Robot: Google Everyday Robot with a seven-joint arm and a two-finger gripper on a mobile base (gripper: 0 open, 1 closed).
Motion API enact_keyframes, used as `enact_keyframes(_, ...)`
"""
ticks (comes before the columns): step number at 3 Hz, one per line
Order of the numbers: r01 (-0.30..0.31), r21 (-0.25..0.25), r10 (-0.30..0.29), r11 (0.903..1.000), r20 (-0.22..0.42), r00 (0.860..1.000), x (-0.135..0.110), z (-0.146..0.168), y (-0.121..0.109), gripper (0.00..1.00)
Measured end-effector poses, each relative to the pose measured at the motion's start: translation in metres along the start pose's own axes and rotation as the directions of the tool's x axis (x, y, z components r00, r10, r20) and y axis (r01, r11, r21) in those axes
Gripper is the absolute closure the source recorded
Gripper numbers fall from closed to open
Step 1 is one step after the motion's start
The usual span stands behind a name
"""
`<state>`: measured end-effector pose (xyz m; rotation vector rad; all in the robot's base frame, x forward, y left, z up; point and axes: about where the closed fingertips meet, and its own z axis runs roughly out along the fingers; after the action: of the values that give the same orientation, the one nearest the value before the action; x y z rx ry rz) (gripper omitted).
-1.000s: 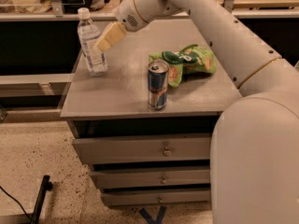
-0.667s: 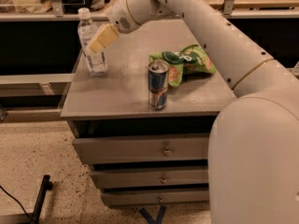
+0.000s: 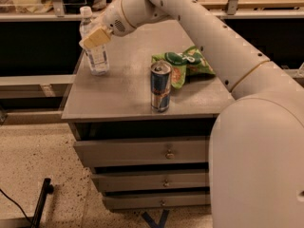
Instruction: Move blue plastic bottle near redbull can
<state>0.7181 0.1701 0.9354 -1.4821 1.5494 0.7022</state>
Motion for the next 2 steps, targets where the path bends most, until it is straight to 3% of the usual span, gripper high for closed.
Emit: enact_keyframes(2,-0.011,-0.012,0.011,0.9999,-0.026,1.0,-0.0022,0.0003,0.0026,0.88)
